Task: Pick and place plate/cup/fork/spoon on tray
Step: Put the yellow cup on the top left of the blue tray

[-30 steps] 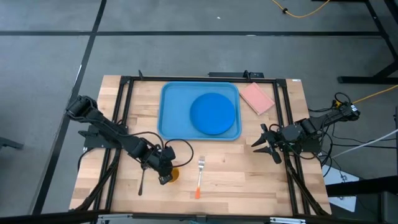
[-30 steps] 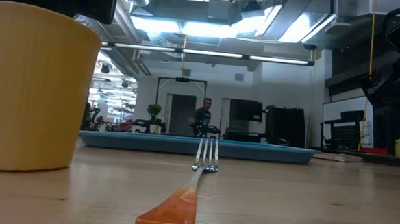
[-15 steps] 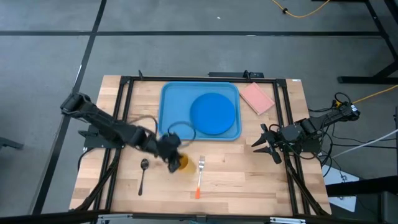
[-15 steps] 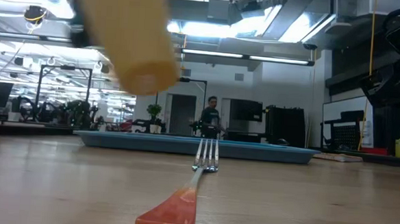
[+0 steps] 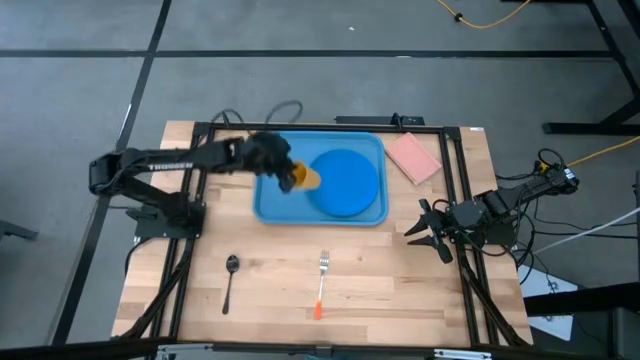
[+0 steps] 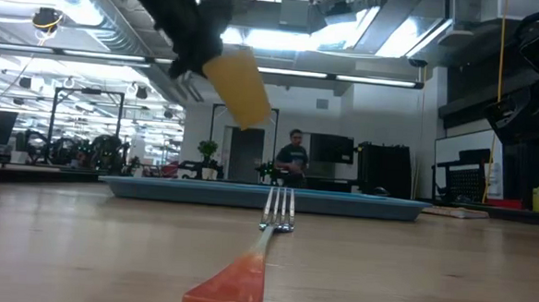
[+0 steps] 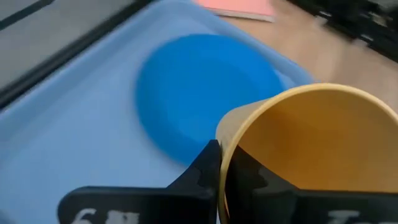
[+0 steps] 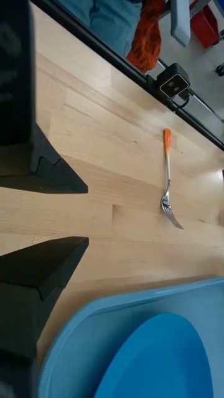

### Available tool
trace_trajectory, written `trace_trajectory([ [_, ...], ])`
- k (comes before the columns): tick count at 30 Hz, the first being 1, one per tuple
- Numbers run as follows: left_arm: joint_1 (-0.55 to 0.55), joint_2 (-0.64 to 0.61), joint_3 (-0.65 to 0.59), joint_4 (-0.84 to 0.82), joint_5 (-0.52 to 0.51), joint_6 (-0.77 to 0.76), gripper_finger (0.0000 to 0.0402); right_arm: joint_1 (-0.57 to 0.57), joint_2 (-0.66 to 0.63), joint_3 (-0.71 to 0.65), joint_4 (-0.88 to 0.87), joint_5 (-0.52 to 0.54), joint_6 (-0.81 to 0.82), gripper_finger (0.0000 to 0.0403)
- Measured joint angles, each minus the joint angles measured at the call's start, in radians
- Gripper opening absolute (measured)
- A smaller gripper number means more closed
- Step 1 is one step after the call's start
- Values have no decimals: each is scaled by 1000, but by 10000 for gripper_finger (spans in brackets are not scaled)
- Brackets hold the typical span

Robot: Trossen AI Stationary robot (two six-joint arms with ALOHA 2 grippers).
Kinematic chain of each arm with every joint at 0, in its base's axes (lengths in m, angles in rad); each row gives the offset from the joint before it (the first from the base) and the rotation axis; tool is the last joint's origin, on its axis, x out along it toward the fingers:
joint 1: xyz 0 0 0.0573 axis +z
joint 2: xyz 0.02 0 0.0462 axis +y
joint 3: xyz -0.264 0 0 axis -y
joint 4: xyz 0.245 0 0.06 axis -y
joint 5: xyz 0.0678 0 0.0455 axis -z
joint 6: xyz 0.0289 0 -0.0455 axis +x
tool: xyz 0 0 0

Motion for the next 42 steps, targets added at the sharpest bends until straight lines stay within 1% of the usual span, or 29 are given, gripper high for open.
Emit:
trace_trajectory([
  [3,147,4,-2,-5,69,11,1,0,0,0,0,0,0,127],
  [7,293,41,-2,-17,86,39,1,0,0,0,0,0,0,127],
  [10,372,87,0,-3,85,52,1,0,0,0,0,0,0,127],
  [13,423,143,-2,-7,93,52,0,0,0,0,-1,0,0,127],
  [16,435,191,-2,7,101,53,0,0,0,0,-1,0,0,127],
  [21,436,247,-2,5,87,53,0,0,0,0,-1,0,0,127],
  [28,436,262,-2,-2,-13,54,3,0,0,0,-2,0,0,127],
  [33,436,262,-2,-3,2,55,10,0,0,0,-2,0,0,127],
  [35,436,262,-2,-3,18,55,17,0,0,0,-2,0,0,127],
  [42,436,262,-2,-10,18,53,45,0,0,0,-3,0,0,127],
])
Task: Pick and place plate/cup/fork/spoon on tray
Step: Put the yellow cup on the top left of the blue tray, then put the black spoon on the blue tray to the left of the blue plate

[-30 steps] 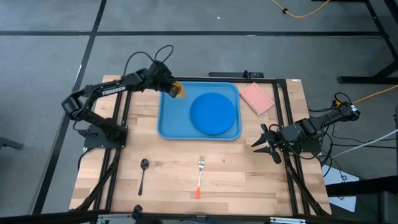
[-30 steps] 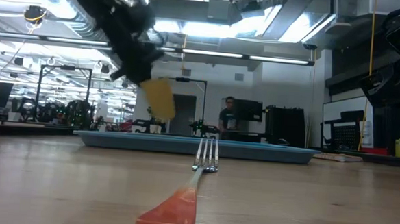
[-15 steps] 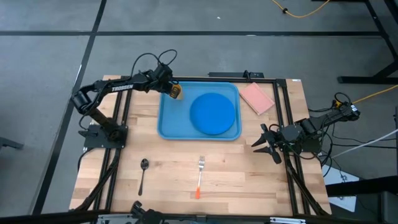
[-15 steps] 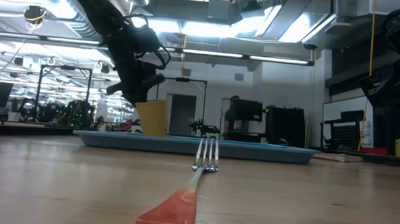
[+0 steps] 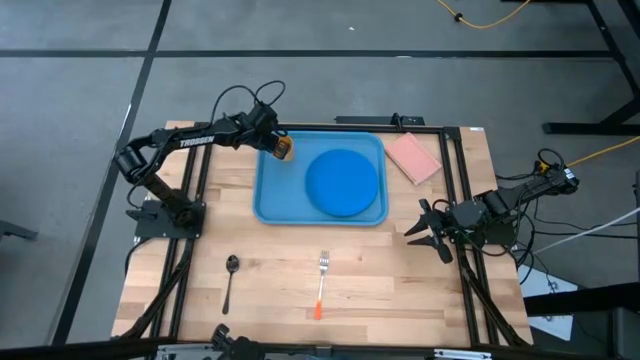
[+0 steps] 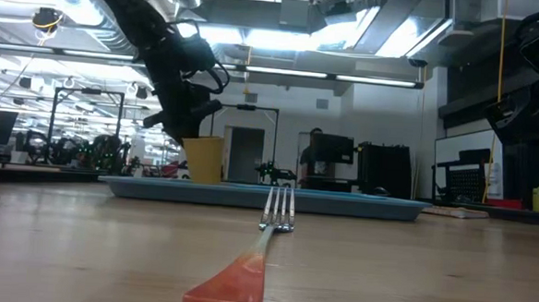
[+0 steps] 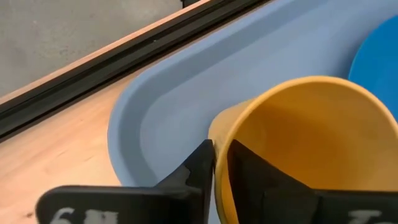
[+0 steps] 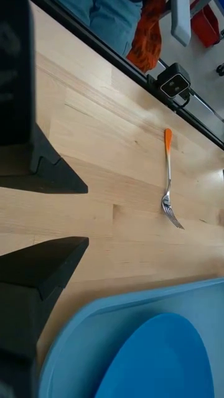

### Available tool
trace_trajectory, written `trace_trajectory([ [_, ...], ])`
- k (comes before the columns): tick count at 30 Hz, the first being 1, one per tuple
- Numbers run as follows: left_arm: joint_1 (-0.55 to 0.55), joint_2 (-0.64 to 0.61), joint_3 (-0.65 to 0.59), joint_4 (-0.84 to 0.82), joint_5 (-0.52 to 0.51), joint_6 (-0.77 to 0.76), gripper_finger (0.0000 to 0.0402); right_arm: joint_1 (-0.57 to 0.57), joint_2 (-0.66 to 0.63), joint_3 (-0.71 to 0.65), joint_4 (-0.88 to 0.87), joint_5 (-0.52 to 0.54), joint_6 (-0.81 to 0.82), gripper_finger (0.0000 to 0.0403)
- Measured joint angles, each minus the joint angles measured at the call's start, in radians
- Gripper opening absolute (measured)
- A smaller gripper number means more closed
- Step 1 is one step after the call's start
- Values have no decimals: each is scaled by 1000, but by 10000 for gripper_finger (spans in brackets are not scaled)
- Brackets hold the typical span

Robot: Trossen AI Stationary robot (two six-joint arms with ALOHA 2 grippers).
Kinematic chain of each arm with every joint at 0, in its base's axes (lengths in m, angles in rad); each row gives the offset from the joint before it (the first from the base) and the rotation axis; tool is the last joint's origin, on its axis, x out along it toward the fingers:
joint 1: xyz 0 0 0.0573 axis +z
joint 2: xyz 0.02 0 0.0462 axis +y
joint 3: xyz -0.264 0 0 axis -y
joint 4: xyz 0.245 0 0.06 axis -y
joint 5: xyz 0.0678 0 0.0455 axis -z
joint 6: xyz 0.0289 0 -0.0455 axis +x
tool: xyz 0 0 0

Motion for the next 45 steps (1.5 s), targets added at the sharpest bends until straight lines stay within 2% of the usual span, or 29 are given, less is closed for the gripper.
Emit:
trace_trajectory([
  [11,0,-13,0,23,-1,-2,80,0,0,0,-3,0,0,127],
  [30,-2,-167,1,35,-14,-1,78,0,0,0,-4,-1,0,127],
  [33,-16,-204,1,37,114,-7,78,0,0,0,-4,-12,0,127],
  [39,-102,-290,2,-82,552,-58,78,0,0,0,-4,-16,0,127],
  [41,-145,-317,2,-154,624,-79,78,0,0,0,-4,-16,-1,127],
  [45,-262,-343,2,-378,669,-93,78,0,0,0,-4,-16,0,127],
])
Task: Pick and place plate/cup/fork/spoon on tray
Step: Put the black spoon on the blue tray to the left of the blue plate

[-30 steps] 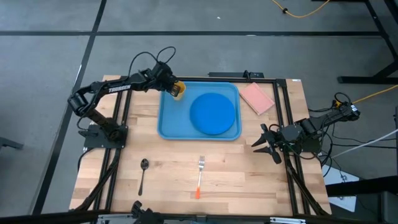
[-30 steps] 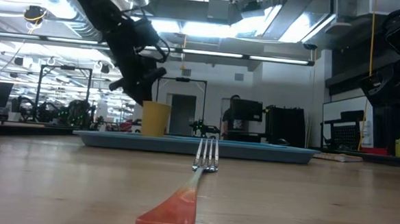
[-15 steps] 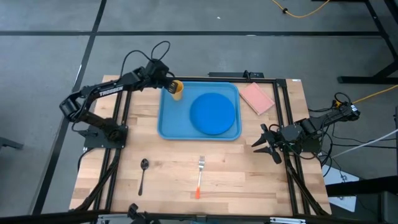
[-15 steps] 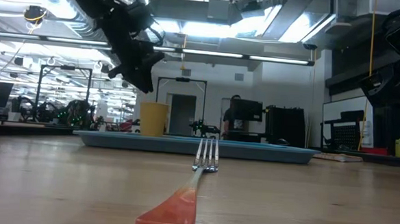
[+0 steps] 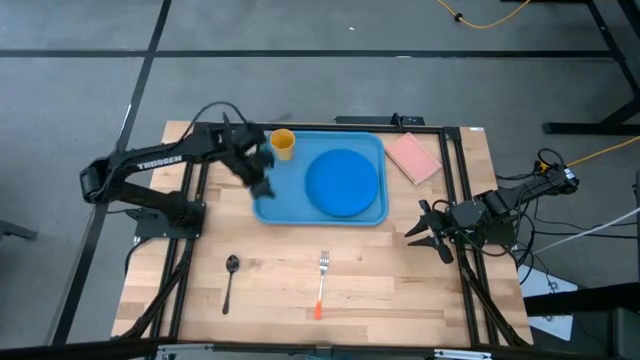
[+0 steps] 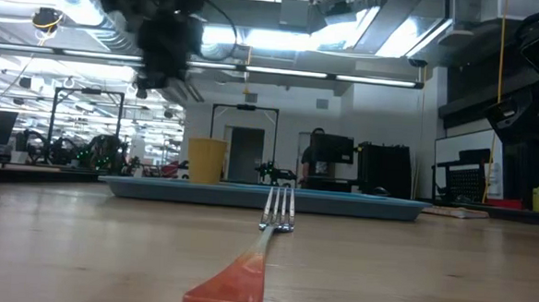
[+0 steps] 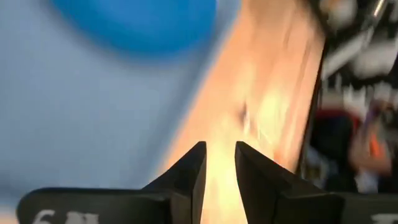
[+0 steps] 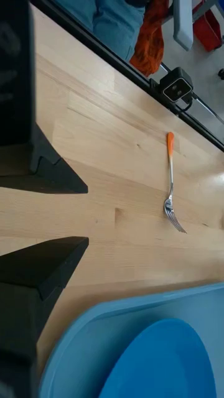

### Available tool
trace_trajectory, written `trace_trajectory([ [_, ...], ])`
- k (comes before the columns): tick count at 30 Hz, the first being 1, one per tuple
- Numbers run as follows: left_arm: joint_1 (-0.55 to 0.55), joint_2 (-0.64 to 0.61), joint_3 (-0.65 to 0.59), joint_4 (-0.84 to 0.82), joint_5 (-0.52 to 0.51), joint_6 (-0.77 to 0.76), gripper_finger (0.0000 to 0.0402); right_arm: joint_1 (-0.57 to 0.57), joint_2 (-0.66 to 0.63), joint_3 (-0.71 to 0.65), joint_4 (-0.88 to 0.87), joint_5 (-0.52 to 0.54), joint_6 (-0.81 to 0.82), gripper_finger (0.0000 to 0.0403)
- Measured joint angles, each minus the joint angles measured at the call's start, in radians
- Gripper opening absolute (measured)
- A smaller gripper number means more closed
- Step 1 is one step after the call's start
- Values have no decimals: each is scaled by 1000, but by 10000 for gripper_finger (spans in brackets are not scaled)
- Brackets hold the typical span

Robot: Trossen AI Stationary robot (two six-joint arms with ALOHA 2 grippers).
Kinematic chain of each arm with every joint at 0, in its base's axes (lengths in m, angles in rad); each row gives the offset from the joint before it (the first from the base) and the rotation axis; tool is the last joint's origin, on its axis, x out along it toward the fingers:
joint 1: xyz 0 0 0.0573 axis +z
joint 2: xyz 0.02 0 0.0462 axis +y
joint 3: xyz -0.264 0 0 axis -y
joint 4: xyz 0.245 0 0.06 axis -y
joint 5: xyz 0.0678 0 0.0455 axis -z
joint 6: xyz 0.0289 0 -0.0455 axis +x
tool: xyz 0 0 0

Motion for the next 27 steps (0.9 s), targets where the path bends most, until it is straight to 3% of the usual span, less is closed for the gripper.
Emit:
trace_trajectory([
  [5,-199,-18,0,-269,1,-146,78,0,0,0,-1,0,-2,127],
  [11,-484,-18,-1,-301,-54,-534,78,0,0,0,-4,0,-3,127],
  [14,-634,-18,-1,-254,-174,-718,78,0,0,0,-4,0,-3,127],
  [18,-816,-17,-1,-224,-482,-990,78,0,0,0,-4,0,-5,127],
  [20,-890,-13,-1,-228,-575,-1119,78,0,0,0,-4,0,-5,127],
  [27,-1103,59,-1,-234,-614,-1365,78,0,0,0,-6,1,-6,127],
])
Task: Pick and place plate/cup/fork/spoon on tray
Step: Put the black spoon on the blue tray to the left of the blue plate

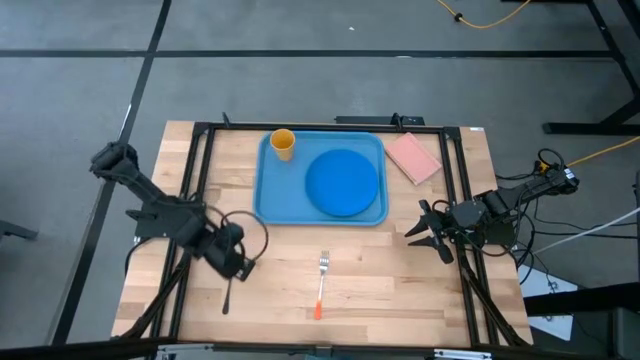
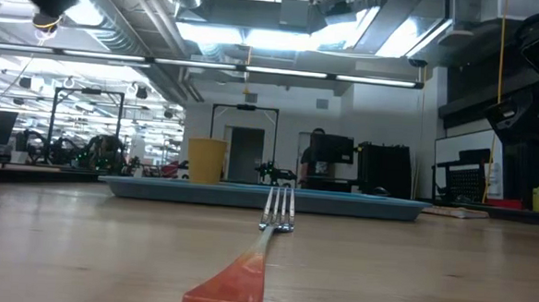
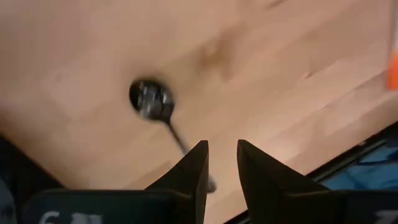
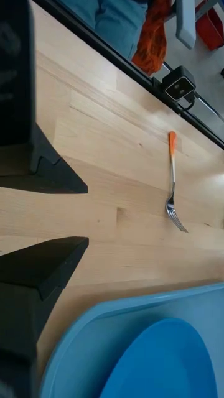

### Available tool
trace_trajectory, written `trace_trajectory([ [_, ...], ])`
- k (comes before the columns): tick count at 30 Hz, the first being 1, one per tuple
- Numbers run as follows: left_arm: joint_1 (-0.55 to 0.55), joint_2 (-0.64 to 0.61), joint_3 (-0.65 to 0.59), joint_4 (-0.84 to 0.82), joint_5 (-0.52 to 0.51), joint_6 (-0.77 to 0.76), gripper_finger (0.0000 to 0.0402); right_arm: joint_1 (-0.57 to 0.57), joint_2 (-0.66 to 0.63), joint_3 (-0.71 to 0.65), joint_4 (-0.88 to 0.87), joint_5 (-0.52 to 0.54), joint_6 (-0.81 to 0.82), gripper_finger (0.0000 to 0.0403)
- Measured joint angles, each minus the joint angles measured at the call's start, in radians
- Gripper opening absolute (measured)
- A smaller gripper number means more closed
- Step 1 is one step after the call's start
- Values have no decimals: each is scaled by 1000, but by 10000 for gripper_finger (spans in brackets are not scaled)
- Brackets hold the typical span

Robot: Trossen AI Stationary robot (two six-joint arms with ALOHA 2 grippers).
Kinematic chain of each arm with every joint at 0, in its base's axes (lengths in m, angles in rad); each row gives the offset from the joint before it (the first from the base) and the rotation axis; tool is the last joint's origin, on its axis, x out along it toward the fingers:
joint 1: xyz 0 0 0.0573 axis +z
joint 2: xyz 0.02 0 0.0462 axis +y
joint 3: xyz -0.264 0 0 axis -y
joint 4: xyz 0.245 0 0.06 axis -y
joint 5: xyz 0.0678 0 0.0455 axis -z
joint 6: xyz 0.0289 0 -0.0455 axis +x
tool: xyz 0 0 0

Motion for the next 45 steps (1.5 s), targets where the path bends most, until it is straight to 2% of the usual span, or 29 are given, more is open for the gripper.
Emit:
trace_trajectory([
  [9,-132,150,0,68,-2,-208,78,0,0,0,-1,0,1,127],
  [16,-175,270,0,154,-3,-226,78,0,0,0,11,0,4,127],
  [24,-184,278,0,159,-96,-238,78,0,0,0,13,0,5,127],
  [29,-187,286,0,125,-80,-301,78,0,0,0,13,0,5,127],
  [35,-217,285,-1,76,-80,-494,78,0,0,0,12,-1,5,127],
  [45,-225,309,-25,86,-77,-519,78,0,0,0,11,-2,5,127],
])
